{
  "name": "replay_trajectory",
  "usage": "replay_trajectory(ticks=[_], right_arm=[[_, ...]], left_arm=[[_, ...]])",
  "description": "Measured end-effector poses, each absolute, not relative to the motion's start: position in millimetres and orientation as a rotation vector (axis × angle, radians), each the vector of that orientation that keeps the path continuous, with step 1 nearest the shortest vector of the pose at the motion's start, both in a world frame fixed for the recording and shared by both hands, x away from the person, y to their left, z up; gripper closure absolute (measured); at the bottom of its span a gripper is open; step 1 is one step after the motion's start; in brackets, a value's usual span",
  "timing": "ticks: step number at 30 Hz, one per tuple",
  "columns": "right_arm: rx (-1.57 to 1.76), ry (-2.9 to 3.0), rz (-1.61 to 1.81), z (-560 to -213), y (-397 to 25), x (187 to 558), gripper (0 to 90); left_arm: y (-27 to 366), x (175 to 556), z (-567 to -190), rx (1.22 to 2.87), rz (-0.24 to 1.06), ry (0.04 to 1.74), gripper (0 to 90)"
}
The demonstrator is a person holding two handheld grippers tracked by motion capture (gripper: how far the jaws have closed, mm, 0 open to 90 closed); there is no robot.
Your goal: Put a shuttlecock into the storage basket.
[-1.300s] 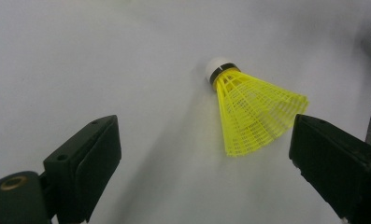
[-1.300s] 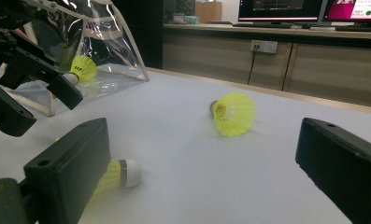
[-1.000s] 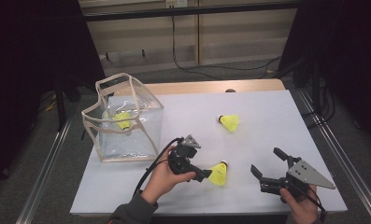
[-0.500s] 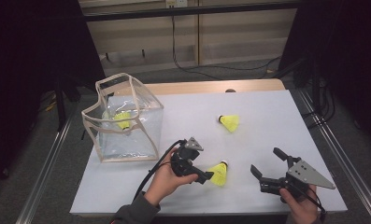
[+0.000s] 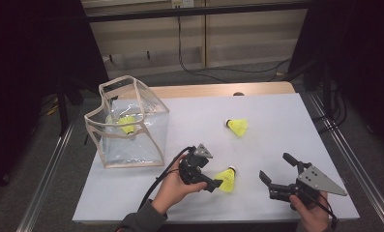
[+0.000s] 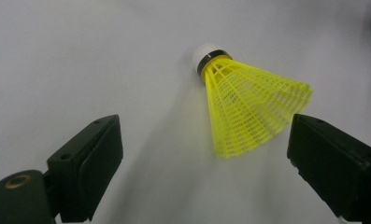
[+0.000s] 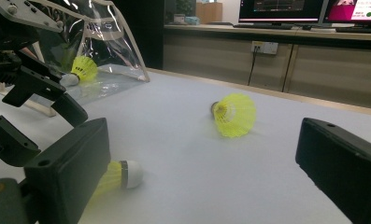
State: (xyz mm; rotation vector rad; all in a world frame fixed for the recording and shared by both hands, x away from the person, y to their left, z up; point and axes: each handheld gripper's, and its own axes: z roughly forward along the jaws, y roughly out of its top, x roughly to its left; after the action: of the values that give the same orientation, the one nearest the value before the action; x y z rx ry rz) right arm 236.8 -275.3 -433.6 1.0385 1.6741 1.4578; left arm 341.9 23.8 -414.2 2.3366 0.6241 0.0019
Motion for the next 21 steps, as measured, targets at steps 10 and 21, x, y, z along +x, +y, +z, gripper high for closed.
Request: replay_trajectory(ticks=[10, 21], right_arm=[[1.033, 1.677, 1.454, -433.6, -275.1, 237.0, 3.0], [1.032, 1.677, 1.458, -433.6, -274.9, 237.2, 3.0]], left_arm=[[18.5, 340.4, -419.9, 2.361, 0.005, 0.611, 16.4], [15.6, 340.4, -422.6, 2.338, 0.021, 0.608, 22.3]])
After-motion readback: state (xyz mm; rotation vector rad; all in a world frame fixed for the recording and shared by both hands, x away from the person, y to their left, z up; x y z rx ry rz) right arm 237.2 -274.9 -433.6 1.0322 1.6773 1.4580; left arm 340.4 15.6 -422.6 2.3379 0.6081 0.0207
